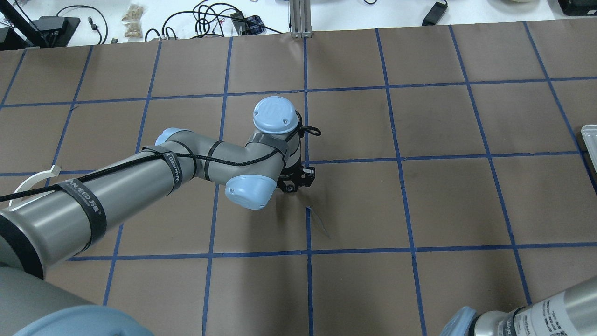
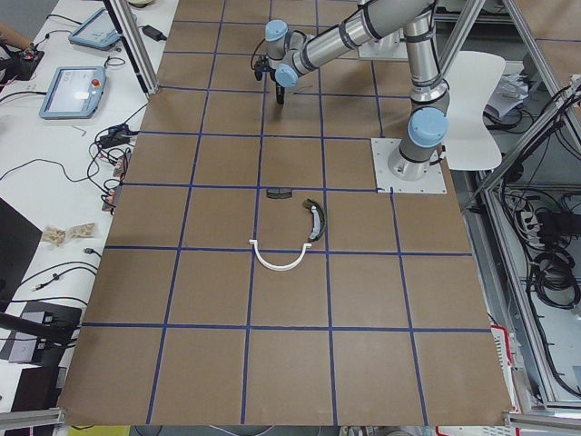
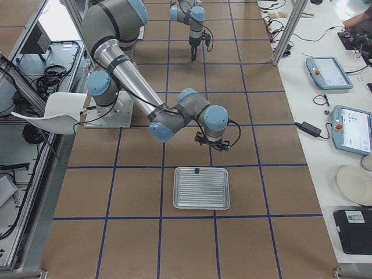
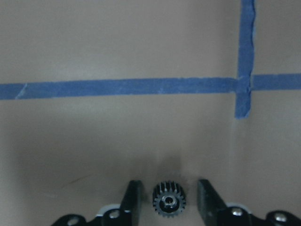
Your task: Place bearing gear from tray to pile
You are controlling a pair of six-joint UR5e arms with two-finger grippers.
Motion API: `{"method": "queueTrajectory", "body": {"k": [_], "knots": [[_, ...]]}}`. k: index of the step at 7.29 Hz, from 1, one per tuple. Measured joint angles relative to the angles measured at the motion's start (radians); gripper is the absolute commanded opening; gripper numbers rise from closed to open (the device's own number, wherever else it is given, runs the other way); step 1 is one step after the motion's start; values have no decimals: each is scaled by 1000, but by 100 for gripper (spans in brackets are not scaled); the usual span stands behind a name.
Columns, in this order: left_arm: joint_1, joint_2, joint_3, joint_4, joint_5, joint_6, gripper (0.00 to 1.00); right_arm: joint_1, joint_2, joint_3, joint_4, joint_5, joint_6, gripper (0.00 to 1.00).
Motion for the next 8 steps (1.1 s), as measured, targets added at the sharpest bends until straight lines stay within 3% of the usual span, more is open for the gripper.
{"method": "queueTrajectory", "body": {"k": [3,5,8], "knots": [[64,52,12,-20,3,9,0,-50,57,-32,-1,35,-204,100],[237,96,7,-92,22,119,0,-61,64,-36,-2,40,-227,100],[560,145,3,-198,76,505,0,-90,65,-37,-3,33,-296,100]]}}
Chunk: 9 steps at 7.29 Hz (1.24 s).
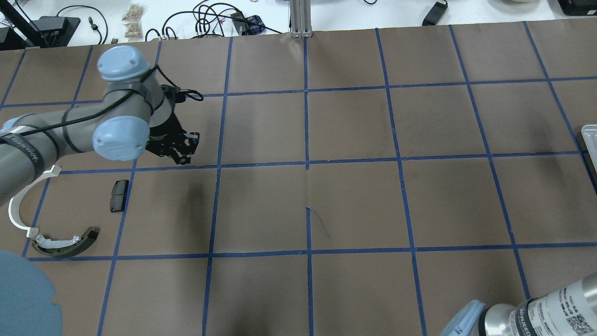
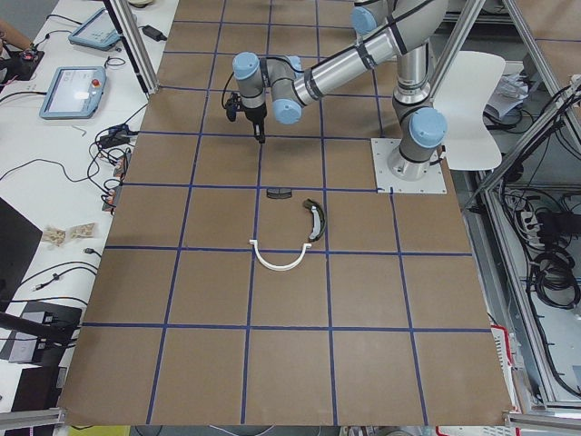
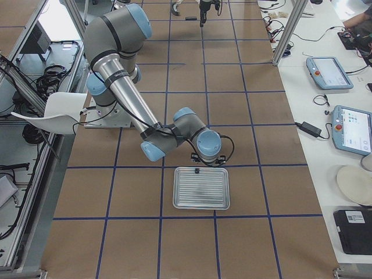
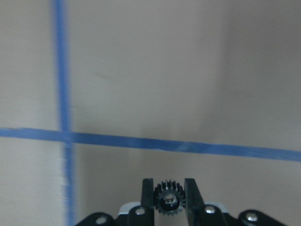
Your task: Place bearing gear from tray to pile
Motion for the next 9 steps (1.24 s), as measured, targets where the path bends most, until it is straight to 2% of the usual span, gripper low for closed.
{"method": "queueTrajectory", "body": {"k": [3,4,5,8,9], "knots": [[260,-15,-3,20,33,334,0,-6,16,5,-1,1,-114,100],[321,-31,-4,44,35,412,46,-9,26,4,-1,3,-136,100],[352,-47,-5,59,36,446,99,-10,40,6,-2,4,-155,100],[367,-53,0,52,41,459,100,-11,104,9,-4,-32,-166,99],[355,-35,11,23,41,441,100,-12,112,10,-4,-55,-160,96]]}}
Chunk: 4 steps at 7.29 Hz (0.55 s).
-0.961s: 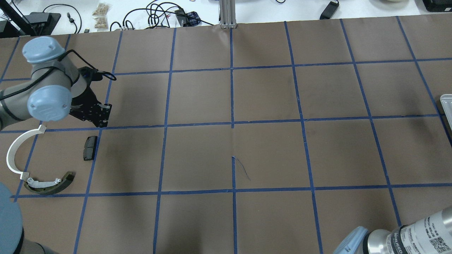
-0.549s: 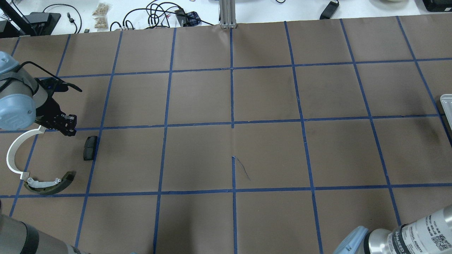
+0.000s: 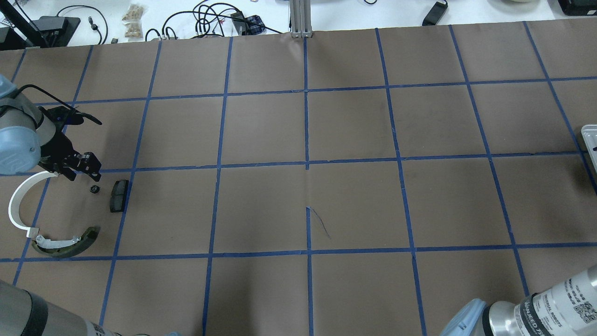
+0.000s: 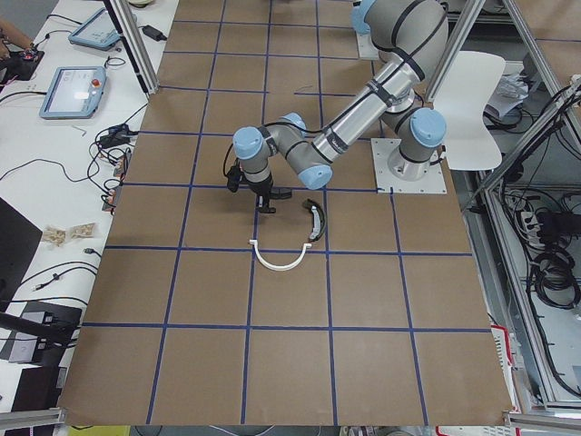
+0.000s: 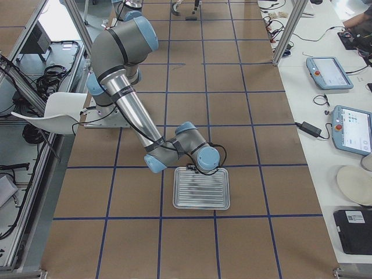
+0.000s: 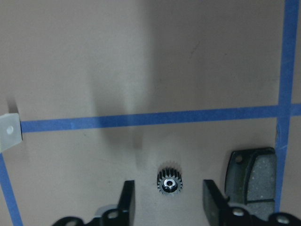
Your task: Place bearing gear from tray to pile
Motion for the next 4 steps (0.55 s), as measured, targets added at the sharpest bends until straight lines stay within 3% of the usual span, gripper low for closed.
{"method": "queueTrajectory", "body": {"k": [2,4], "knots": [[-89,52,103,-219,-3,-155,100,0,4,2,2,-55,10,96],[-262,98,244,-411,-12,-395,100,0,4,4,4,-81,12,92]]}}
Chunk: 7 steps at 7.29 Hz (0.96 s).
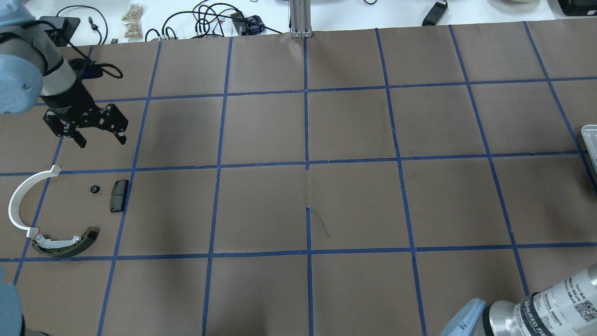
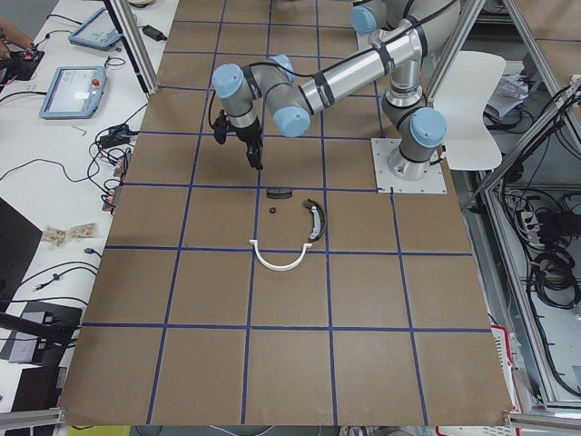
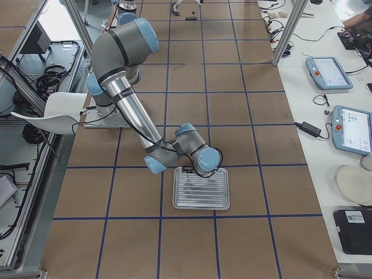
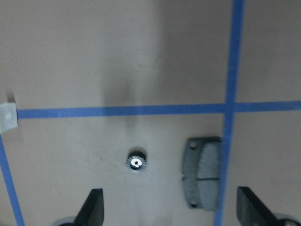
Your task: Place bearing gear from tray to pile
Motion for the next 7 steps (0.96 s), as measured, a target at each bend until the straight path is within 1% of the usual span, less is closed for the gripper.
{"method": "queueTrajectory", "body": {"k": [1,2,3,5,6,7], "knots": [[-88,28,46,-33,-3,-79,100,0,0,1,1,1,3,92],[-150,57,74,-45,-6,-116,100,0,1,3,3,2,12,92],[-185,86,88,-47,-8,-130,100,0,3,4,5,2,25,81],[-227,127,91,-41,-15,-147,100,0,7,5,7,0,43,22],[-245,135,90,-25,-18,-170,100,0,8,5,8,-2,48,0],[-256,142,86,-14,-19,-189,100,0,7,4,8,-3,52,0]]}}
